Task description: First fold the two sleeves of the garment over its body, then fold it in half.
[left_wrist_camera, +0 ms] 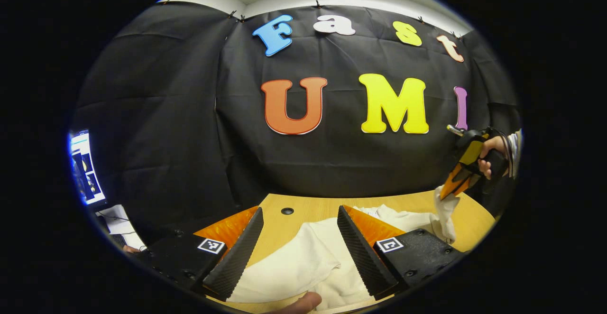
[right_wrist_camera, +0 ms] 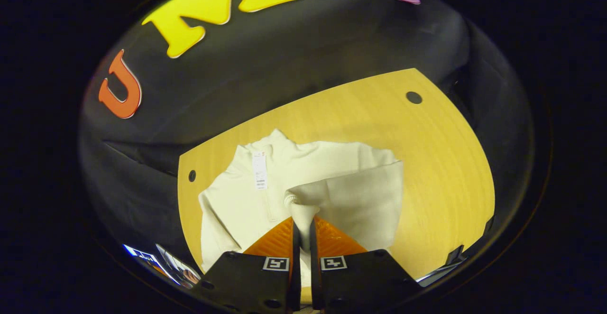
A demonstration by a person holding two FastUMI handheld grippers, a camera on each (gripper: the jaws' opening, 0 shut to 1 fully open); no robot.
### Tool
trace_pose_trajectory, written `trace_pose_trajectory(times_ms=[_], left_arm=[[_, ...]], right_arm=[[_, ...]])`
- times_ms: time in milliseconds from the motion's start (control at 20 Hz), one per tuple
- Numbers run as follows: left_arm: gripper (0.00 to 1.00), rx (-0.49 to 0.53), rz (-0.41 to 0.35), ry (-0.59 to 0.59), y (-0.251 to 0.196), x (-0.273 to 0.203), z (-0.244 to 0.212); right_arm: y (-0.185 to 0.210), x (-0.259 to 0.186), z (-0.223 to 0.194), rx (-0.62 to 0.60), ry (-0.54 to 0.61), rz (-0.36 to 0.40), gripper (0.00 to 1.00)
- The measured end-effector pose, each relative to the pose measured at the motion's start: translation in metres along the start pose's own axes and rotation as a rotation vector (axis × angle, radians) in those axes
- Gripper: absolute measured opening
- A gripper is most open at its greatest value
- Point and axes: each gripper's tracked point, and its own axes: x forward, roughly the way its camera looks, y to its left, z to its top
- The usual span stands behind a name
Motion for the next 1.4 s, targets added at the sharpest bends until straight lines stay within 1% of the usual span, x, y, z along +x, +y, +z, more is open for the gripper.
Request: trace_pose_trajectory(times_ms=[100, 150, 200, 250, 300, 350, 500, 650, 750, 800, 1000, 1150, 1400], left_arm=[[1.0, -0.007, 0.005, 0.023, 0.007, 0.001, -0.01], [1.0, -0.004, 0.01, 0.03, 0.012, 0.001, -0.014], [1.0, -0.003, 0.014, 0.031, 0.015, 0.001, -0.015], [1.0, -0.003, 0.016, 0.034, 0.021, 0.001, -0.017], [1.0, -0.006, 0.021, 0.039, 0.026, 0.001, -0.02], [1.0, -0.011, 0.027, 0.044, 0.031, 0.003, -0.022], [1.0, -0.017, 0.05, 0.059, 0.045, 0.004, -0.029], [1.0, -0.03, 0.069, 0.089, 0.062, 0.003, -0.04], [1.0, -0.04, 0.082, 0.099, 0.072, 0.001, -0.046], [1.0, -0.042, 0.092, 0.1, 0.077, 0.0, -0.048], [1.0, -0.045, 0.129, 0.125, 0.093, 0.0, -0.059], [1.0, -0.057, 0.144, 0.134, 0.099, -0.002, -0.067], [1.0, -0.068, 0.155, 0.158, 0.102, -0.002, -0.081]], right_arm=[[0.035, 0.015, -0.007, -0.038, 0.022, 0.015, 0.09], [0.051, 0.022, -0.011, -0.055, 0.032, 0.025, 0.07], [0.066, 0.031, -0.016, -0.071, 0.043, 0.03, 0.09], [0.081, 0.04, -0.021, -0.081, 0.054, 0.036, 0.09], [0.094, 0.047, -0.028, -0.089, 0.065, 0.043, 0.07], [0.108, 0.052, -0.034, -0.097, 0.078, 0.054, 0.1], [0.146, 0.069, -0.055, -0.143, 0.103, 0.08, 0.09], [0.184, 0.082, -0.075, -0.188, 0.124, 0.117, 0.09], [0.213, 0.088, -0.087, -0.209, 0.135, 0.169, 0.09], [0.222, 0.092, -0.091, -0.223, 0.134, 0.179, 0.09], [0.243, 0.118, -0.115, -0.276, 0.163, 0.165, 0.09], [0.246, 0.14, -0.125, -0.287, 0.188, 0.148, 0.09], [0.245, 0.167, -0.13, -0.275, 0.194, 0.117, 0.09]])
